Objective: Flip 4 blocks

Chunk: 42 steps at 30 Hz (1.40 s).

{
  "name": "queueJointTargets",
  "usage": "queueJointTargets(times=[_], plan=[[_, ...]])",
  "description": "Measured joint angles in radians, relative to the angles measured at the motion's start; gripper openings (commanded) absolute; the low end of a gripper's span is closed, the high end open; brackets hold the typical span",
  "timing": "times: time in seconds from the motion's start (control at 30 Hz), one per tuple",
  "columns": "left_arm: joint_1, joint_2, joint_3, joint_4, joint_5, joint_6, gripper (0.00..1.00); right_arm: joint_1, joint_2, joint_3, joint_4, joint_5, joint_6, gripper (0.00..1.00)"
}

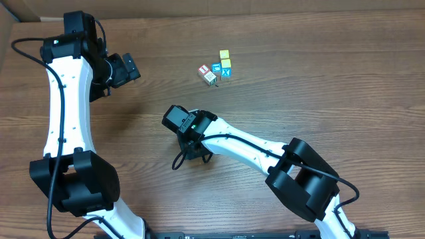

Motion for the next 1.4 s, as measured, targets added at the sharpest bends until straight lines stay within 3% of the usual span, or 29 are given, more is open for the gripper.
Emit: queueJointTargets(times=[0.2,0.5,0.6,0.63,0.73,0.77,1.1,1.4], plan=[[0.000,0.000,0.000,0.000,0.000,0.000,1.00,-0.002,0.000,0.000,0.002,0.021,-0.001,0.65],[0.000,0.000,0.000,0.000,0.000,0.000,1.00,-0.009,0.000,0.106,-0.040,0.002,-0.038,0.68],[0.000,0.000,0.000,0.000,0.000,0.000,1.00,-0.009,0.000,0.145,-0.027,-0.005,-0.051,0.54],[0.000,0.000,0.000,0.000,0.000,0.000,1.00,-0.009,0.000,0.148,-0.023,-0.009,-0.057,0.46],[0.000,0.000,0.000,0.000,0.000,0.000,1.00,-0.006,0.000,0.148,-0.026,-0.032,-0.061,0.06],[0.000,0.000,0.000,0.000,0.000,0.000,1.00,-0.005,0.000,0.147,-0.026,-0.037,-0.061,0.04],[0.000,0.000,0.000,0.000,0.000,0.000,1.00,0.081,0.000,0.049,0.078,-0.031,-0.055,0.04],[0.000,0.000,0.000,0.000,0.000,0.000,1.00,0.098,0.000,0.004,0.060,0.035,-0.055,0.04]])
